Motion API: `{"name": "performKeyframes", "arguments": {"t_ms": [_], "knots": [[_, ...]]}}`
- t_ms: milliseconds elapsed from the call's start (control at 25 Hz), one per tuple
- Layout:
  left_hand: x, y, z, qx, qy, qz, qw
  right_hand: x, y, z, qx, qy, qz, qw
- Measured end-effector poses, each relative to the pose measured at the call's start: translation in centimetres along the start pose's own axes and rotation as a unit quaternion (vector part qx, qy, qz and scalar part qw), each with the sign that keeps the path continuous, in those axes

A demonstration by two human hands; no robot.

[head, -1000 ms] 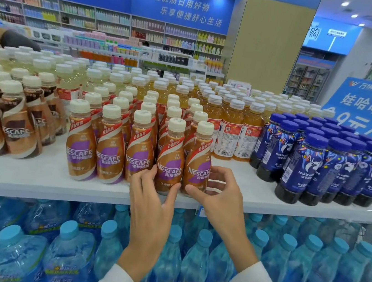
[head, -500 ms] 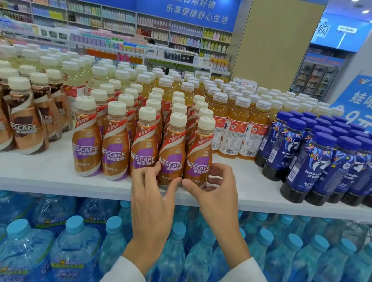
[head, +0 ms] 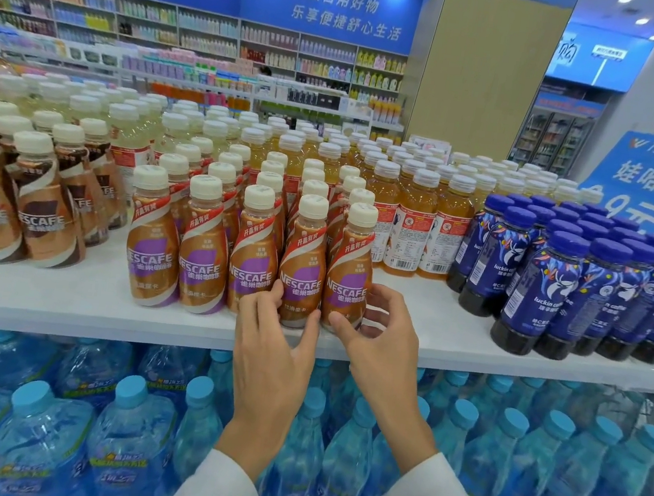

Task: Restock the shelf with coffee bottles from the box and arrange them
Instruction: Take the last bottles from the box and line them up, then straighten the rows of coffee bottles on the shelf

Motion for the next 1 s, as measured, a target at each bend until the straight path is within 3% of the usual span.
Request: {"name": "performKeyframes", "arguments": {"t_ms": [800, 1000], "knots": [[-0.8, -0.3, 0.8, 0.009, 0.015, -0.041, 0.999, 0.0, -0.3, 0.7, -0.032, -0.009, 0.001, 0.999], [-5.1, -0.3, -0.6, -0.066, -0.005, -0.09, 0.994, 0.0, -3.0, -0.1, -0.067, 0.053, 0.066, 0.994]]}}
Point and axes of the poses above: each hand's wrist, its own y-axis towards the middle knuckle, its own x-axis out of the palm, z = x × y, the point moved 1 cm from there along y, towards the middle knuckle, and after that the axes turned 10 degrees about z, right-handed, at the moved point
